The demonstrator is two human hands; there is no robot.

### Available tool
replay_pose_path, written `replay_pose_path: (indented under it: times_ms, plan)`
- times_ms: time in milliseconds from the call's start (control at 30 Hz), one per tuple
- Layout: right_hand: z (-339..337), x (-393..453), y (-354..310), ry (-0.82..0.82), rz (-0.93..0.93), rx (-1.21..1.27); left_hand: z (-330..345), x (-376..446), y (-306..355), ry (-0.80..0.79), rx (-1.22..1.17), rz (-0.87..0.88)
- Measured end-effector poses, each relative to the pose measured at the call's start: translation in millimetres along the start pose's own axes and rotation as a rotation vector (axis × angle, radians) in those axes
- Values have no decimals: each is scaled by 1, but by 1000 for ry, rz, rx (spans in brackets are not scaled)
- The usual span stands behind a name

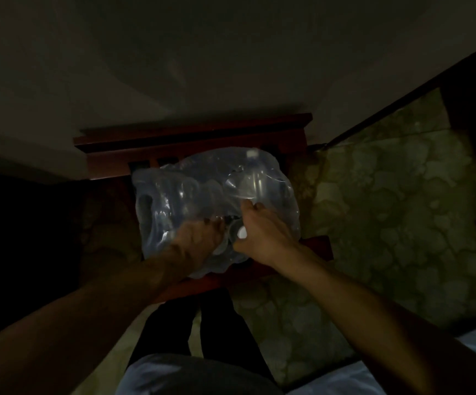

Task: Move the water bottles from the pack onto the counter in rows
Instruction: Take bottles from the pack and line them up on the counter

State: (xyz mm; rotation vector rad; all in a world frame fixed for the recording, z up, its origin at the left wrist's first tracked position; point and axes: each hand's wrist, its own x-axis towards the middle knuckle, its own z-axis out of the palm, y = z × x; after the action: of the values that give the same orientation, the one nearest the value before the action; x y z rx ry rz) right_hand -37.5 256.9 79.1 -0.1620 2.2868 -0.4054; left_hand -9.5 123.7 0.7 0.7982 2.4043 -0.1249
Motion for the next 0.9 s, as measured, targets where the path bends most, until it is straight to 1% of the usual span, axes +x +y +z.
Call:
replay_pose_path:
  times_ms: [67,133,200,267,333,433,533,600,733,833,900]
  plan:
    - [0,2,0,9,3,-1,-7,-12,-2,10,78,14]
    - [-1,3,0,21,1,-5,-13,-22,-8,134,47,10]
    - [-1,3,0,33,0,-3,-16,-29,-11,171,-65,-9]
    - [-4,0,-1,50,8,10,-28,-37,-14,225,-98,41]
    - [-10,-4,-3,78,12,20,-46,-47,-16,236,-96,23]
    - [-22,-11,-8,84,22,42,-66,-59,-16,249,-150,-101]
    - [-39,-21,-19,43,10,25,-85,-68,-15,280,-181,-233]
    - [-53,-29,-29,20,-17,13,-98,-72,-16,287,-191,-289]
    - [-81,-40,-47,-5,-51,-74,-126,-84,-20,328,-229,-410]
    - [-100,-47,-58,53,-39,-147,-151,-99,-21,331,-267,-517]
    - [-113,-55,-66,117,-52,-152,-166,-111,-24,369,-359,-608]
